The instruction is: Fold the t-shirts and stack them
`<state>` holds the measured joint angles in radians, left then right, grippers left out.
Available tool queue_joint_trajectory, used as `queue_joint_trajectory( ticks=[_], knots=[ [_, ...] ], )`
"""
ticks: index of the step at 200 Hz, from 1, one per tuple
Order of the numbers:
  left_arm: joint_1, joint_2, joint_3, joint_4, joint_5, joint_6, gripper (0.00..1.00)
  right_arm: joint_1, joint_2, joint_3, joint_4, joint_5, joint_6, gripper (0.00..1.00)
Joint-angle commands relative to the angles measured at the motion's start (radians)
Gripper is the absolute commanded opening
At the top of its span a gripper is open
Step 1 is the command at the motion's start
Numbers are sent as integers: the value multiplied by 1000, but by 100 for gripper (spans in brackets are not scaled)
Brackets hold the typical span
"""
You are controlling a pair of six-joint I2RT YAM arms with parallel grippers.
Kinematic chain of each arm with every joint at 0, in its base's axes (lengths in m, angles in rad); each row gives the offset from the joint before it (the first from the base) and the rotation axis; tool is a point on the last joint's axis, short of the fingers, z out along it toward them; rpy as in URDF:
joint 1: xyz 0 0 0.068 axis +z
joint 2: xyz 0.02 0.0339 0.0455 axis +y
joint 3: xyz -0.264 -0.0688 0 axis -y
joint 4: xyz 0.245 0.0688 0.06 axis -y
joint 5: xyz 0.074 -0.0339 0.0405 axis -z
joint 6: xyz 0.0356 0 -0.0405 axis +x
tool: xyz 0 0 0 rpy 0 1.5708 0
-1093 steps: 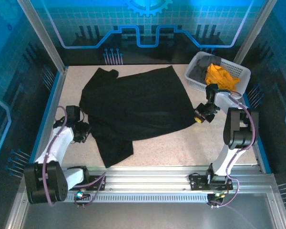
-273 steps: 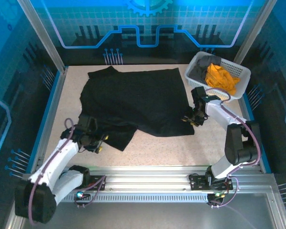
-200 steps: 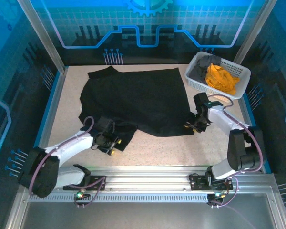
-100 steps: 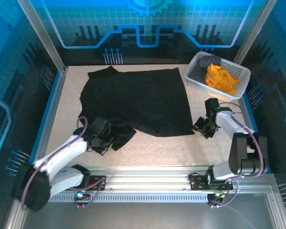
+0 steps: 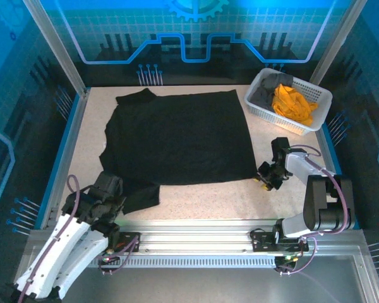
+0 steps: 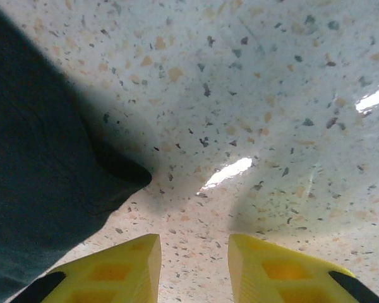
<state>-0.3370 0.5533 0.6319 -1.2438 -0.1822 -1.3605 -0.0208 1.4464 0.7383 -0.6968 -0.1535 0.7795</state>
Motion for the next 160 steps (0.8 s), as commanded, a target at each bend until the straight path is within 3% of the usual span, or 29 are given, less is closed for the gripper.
queue_joint_trajectory(
  ticks=[1, 71, 118, 160],
  knots=[
    [6, -2, 72, -193, -111, -11, 0, -1, 2, -5, 16, -26, 25, 35],
    [7, 13, 81, -161, -116, -32, 0, 27, -5, -10, 9, -41, 59, 31],
    [7, 18, 82, -158, -122, -24, 0, 78, -73, -60, 12, -82, 114, 37],
    [7, 26, 89, -161, -126, -15, 0, 108, 27, -45, 65, -66, 116, 36]
  ],
)
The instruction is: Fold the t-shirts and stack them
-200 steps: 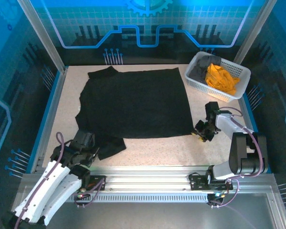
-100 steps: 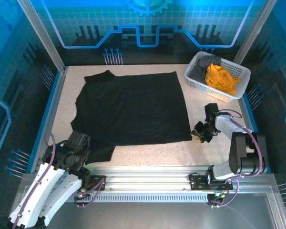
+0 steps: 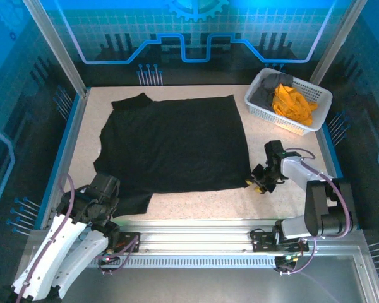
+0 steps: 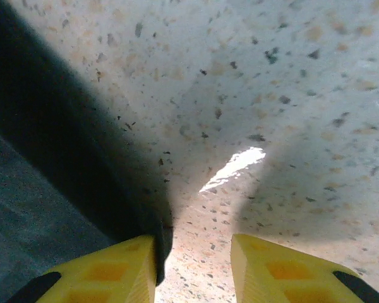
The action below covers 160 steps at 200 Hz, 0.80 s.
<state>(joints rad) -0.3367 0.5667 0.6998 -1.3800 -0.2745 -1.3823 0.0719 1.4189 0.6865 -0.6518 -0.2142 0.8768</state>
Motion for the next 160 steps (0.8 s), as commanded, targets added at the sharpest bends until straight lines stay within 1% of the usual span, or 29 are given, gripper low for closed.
queue_joint_trajectory(
  ticks=[1, 15, 33, 48, 60, 82, 91, 99, 125, 143, 160],
  knots=[
    [7, 14, 21, -25, -33, 7, 0, 15, 57, 7, 22, -4, 19, 36],
    [5, 18, 22, -25, -34, 10, 0, 17, 88, 19, 32, 15, 12, 34],
    [6, 19, 19, -22, -34, 12, 0, 19, 112, 51, 30, 39, -4, 23],
    [6, 18, 22, -23, -38, 11, 0, 19, 126, 73, 17, 45, -9, 11],
    [7, 18, 24, -25, -43, 9, 0, 19, 126, 80, 3, 47, -7, 6],
    [7, 13, 28, -24, -46, 4, 0, 20, 97, 75, -21, 48, 1, 5],
    [6, 12, 29, -24, -47, 2, 0, 22, 79, 73, -34, 53, 2, 3],
    [6, 12, 30, -25, -50, 0, 0, 25, 60, 74, -62, 72, 4, 0],
    [7, 12, 41, -31, -57, -3, 0, 23, -6, 68, -152, 144, 17, 0],
    [5, 15, 44, -34, -61, -2, 0, 1, -43, 56, -205, 191, 29, 0],
    [6, 18, 48, -34, -64, -1, 0, -38, -73, 43, -225, 209, 22, 6]
  ],
)
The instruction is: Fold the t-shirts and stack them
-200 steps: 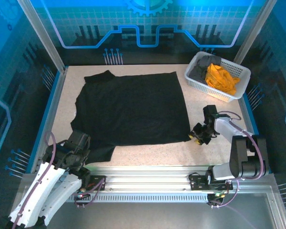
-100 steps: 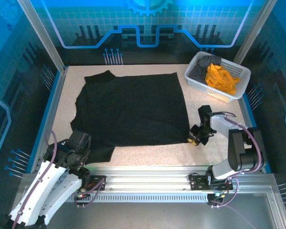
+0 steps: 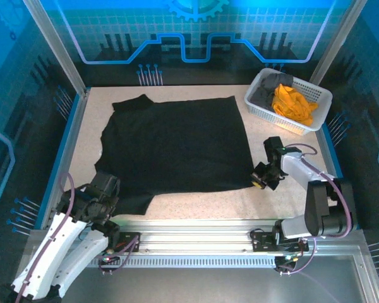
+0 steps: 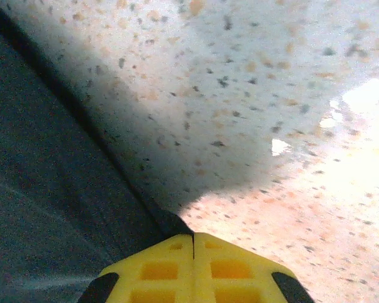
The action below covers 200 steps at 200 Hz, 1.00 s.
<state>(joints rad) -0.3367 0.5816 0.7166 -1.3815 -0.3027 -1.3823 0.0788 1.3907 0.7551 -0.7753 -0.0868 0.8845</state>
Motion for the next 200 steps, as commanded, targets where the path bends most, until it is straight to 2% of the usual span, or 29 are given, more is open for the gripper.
queue_joint_trajectory(
  ticks=[1, 15, 43, 62, 104, 177, 189, 200],
  knots=[
    [6, 3, 31, -34, -35, -1, 0, -47, -46, -26, -102, 82, 13, 7],
    [6, 5, 35, -34, -37, 2, 0, -68, -58, -22, -106, 86, -8, 13],
    [7, 12, 45, -35, -39, 17, 0, -48, -54, 5, -128, 78, -50, 40],
    [6, 15, 49, -35, -37, 21, 0, -13, -77, -11, -129, 44, -39, 47],
    [6, 12, 42, -30, -29, 24, 0, 66, -114, -71, -87, -27, 44, 42],
    [6, 20, 30, -7, -19, 30, 0, 18, 52, -33, 23, 16, -18, 31],
    [6, 19, 25, -1, -16, 31, 0, 18, 83, -28, 45, 11, -39, 26],
    [6, 16, 22, 5, -15, 30, 0, 19, 108, -25, 56, -1, -54, 17]
  ],
)
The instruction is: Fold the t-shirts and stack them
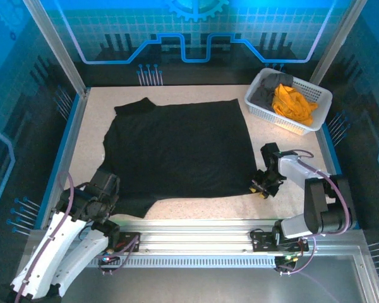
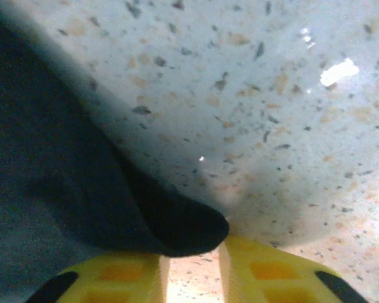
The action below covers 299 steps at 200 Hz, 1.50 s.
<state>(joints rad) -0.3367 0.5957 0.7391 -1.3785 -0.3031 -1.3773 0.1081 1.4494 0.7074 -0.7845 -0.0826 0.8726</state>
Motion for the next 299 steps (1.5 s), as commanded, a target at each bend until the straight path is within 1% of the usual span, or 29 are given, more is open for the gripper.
queue_joint_trajectory(
  ticks=[1, 11, 21, 56, 79, 101, 138, 162, 187, 209, 265, 299],
  knots=[
    [6, 1, -1, 2, -14, 26, 0, -10, 51, 23, 66, -7, -44, 16],
    [6, 1, -3, 13, -13, 28, 0, -4, 58, 31, 59, -5, -54, 7],
    [6, 0, 4, 29, -16, 41, 0, 0, 45, 36, 51, 1, -57, 0],
    [7, 33, 76, 119, -57, 111, 0, 9, -76, 77, -5, 11, -23, 0],
    [27, 116, 136, 222, -57, 172, 0, 13, -75, 138, -38, -20, -11, 0],
    [76, 200, 169, 345, -36, 237, 0, 24, -30, 233, -62, -35, -7, 0],
    [223, 318, 215, 528, 57, 333, 0, 23, 62, 371, -91, -39, -6, 0],
    [286, 395, 251, 590, 109, 396, 0, 21, 132, 449, -100, -44, 6, 0],
    [335, 444, 261, 651, 128, 437, 0, 22, 202, 516, -100, -41, 22, 0],
    [367, 495, 271, 696, 148, 467, 0, 22, 268, 566, -108, -32, 33, 0],
    [419, 594, 275, 773, 144, 512, 0, 15, 395, 672, -115, -7, 61, 0],
    [443, 633, 281, 773, 118, 536, 0, 0, 448, 716, -136, 34, 82, 0]
  ],
)
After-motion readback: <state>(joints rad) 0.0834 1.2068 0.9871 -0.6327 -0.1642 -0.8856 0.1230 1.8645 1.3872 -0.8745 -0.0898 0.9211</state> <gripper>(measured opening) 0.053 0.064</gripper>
